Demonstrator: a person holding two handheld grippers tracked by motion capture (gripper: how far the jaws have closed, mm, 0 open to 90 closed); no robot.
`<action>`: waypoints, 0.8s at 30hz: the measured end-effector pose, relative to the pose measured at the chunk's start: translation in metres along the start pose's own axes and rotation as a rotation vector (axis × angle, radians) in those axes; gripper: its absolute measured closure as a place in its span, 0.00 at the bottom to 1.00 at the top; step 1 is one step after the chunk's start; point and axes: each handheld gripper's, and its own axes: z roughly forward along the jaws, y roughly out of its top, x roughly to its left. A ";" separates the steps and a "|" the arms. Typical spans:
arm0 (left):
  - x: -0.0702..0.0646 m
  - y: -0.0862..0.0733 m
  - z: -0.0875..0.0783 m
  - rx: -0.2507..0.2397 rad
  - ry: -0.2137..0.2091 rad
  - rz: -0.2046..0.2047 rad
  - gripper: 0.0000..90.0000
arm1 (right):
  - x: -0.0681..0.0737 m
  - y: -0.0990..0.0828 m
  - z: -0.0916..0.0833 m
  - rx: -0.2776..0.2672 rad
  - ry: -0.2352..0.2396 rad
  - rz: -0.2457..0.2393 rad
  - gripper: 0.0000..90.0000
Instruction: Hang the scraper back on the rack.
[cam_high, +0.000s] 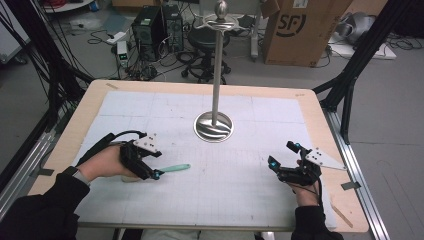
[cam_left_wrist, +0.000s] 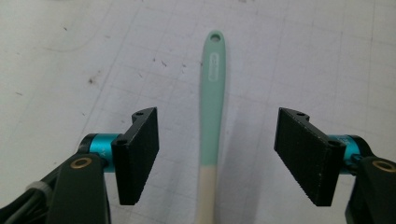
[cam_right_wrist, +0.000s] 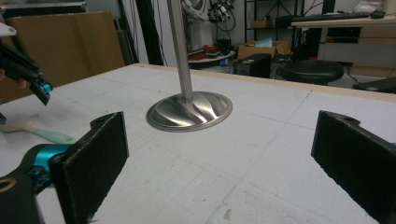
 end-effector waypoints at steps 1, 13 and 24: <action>0.001 0.000 0.001 0.023 0.005 0.012 0.44 | 0.000 0.000 0.000 0.003 0.000 0.002 0.03; 0.004 -0.004 0.012 0.228 -0.027 -0.006 0.69 | 0.000 -0.002 -0.004 0.008 -0.001 0.006 0.03; 0.008 -0.004 0.015 0.273 -0.029 -0.010 0.81 | -0.001 -0.002 -0.006 -0.001 -0.020 0.008 0.03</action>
